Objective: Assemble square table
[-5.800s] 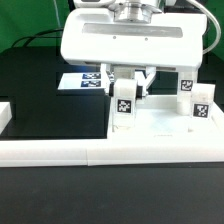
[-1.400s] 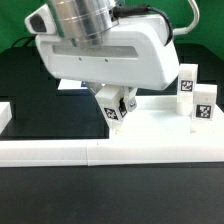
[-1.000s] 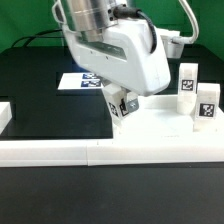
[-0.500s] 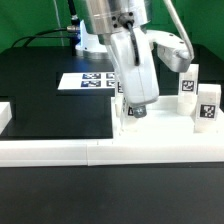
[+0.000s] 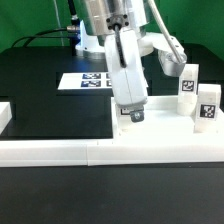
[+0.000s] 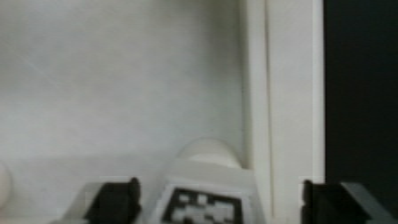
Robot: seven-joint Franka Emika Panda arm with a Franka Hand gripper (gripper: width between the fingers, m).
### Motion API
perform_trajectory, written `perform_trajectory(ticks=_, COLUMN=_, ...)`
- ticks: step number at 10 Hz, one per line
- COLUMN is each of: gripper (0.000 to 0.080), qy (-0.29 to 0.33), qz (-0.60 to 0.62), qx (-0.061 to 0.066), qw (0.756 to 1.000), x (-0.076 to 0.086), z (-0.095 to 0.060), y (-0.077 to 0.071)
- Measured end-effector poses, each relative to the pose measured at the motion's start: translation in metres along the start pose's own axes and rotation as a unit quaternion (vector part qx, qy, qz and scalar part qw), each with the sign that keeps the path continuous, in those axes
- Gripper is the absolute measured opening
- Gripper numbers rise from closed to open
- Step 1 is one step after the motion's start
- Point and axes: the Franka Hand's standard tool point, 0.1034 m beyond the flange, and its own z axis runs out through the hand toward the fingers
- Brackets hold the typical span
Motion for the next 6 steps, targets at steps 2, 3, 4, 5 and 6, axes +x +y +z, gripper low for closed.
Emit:
perform_trajectory(ticks=2, gripper=0.0624, qy=0.003, qz=-0.145, qx=-0.032, qw=0.989, x=-0.0085, z=-0.0029, y=0.0018)
perform_trajectory(ticks=3, gripper=0.0643, qy=0.002, qz=-0.173, qx=-0.027, qw=0.985, x=-0.0072, z=-0.0024, y=0.0008)
perform_trajectory(ticks=4, gripper=0.0643, qy=0.001, qz=-0.208, qx=-0.027, qw=0.978, x=-0.0067, z=-0.0022, y=0.0013)
perform_trajectory(ticks=5, gripper=0.0648, qy=0.001, qz=-0.231, qx=-0.027, qw=0.973, x=-0.0071, z=-0.0021, y=0.0012)
perform_trajectory(ticks=6, gripper=0.0649, qy=0.000, qz=-0.287, qx=-0.027, qw=0.957, x=-0.0065, z=-0.0023, y=0.0012)
